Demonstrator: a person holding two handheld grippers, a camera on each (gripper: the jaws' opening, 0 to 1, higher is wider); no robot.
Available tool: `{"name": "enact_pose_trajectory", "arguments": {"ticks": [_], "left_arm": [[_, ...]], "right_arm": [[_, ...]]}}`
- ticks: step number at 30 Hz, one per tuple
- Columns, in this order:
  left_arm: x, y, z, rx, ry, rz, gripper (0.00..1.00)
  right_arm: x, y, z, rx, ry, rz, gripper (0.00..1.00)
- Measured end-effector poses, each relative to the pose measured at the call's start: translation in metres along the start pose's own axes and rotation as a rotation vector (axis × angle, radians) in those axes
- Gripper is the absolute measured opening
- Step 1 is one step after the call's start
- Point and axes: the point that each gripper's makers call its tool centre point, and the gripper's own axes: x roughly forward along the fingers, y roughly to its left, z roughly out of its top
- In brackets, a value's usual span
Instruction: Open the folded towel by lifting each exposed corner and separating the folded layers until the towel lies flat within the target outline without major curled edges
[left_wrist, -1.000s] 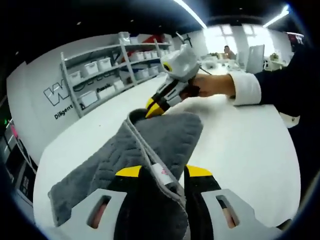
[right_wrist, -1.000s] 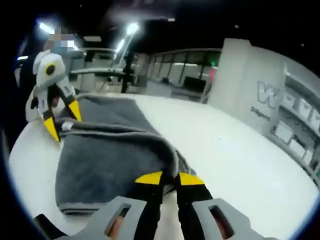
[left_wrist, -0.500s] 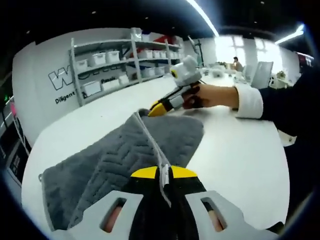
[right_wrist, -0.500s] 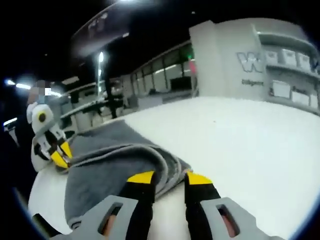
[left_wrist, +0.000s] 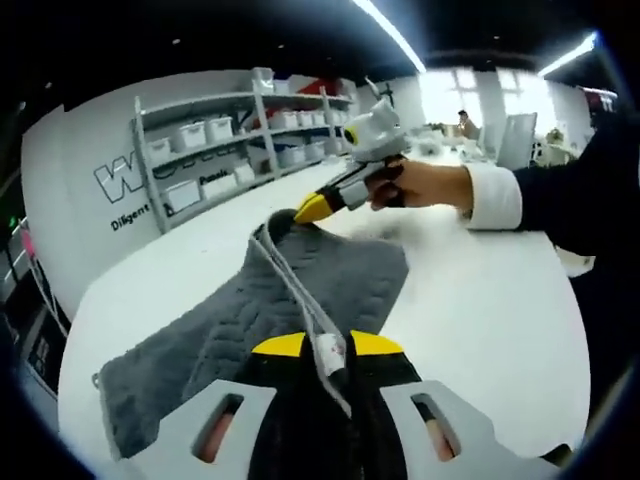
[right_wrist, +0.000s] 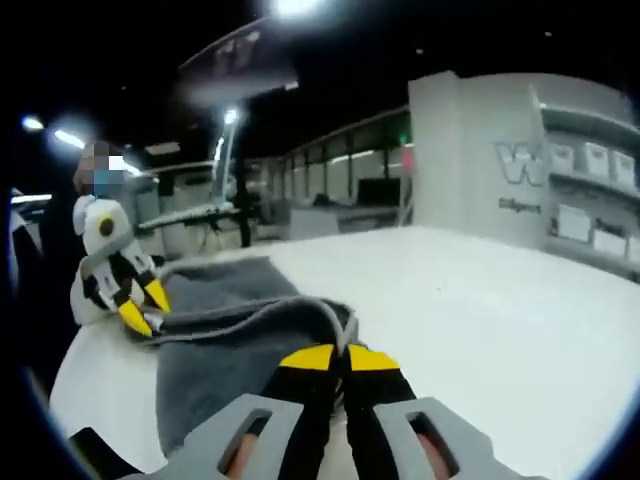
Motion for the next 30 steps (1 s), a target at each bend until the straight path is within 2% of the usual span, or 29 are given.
{"name": "enact_pose_trajectory", "arguments": {"ticks": [2, 7, 11, 13, 15, 19, 22, 26, 29, 30], "left_arm": [[0.000, -0.006, 0.008, 0.021, -0.044, -0.033, 0.23], [-0.001, -0.001, 0.012, 0.104, -0.055, 0.019, 0.32], [0.000, 0.001, 0.015, 0.132, -0.066, 0.038, 0.40], [0.000, -0.001, 0.017, 0.131, -0.071, 0.039, 0.41], [0.000, -0.002, 0.020, 0.130, -0.081, 0.042, 0.42], [-0.002, 0.003, 0.030, 0.130, -0.121, 0.085, 0.44], [-0.003, 0.014, 0.031, 0.146, -0.113, 0.143, 0.49], [-0.004, 0.019, 0.036, 0.120, -0.130, 0.161, 0.52], [-0.004, 0.024, 0.045, 0.089, -0.166, 0.185, 0.54], [-0.003, 0.025, 0.047, 0.081, -0.172, 0.189, 0.54]], "right_arm": [[-0.003, 0.006, 0.010, -0.033, -0.029, 0.007, 0.00], [-0.006, 0.009, 0.021, -0.122, -0.032, -0.011, 0.00], [-0.012, 0.020, 0.036, -0.204, -0.077, -0.017, 0.00], [-0.016, 0.026, 0.045, -0.245, -0.105, -0.015, 0.00], [-0.022, 0.041, 0.050, -0.287, -0.126, -0.009, 0.00], [-0.029, 0.054, 0.062, -0.334, -0.165, -0.016, 0.00], [-0.033, 0.063, 0.068, -0.356, -0.184, -0.011, 0.00], [-0.034, 0.065, 0.073, -0.378, -0.201, -0.010, 0.00], [-0.038, 0.070, 0.080, -0.386, -0.235, 0.001, 0.00], [-0.038, 0.066, 0.082, -0.388, -0.243, 0.001, 0.00]]}}
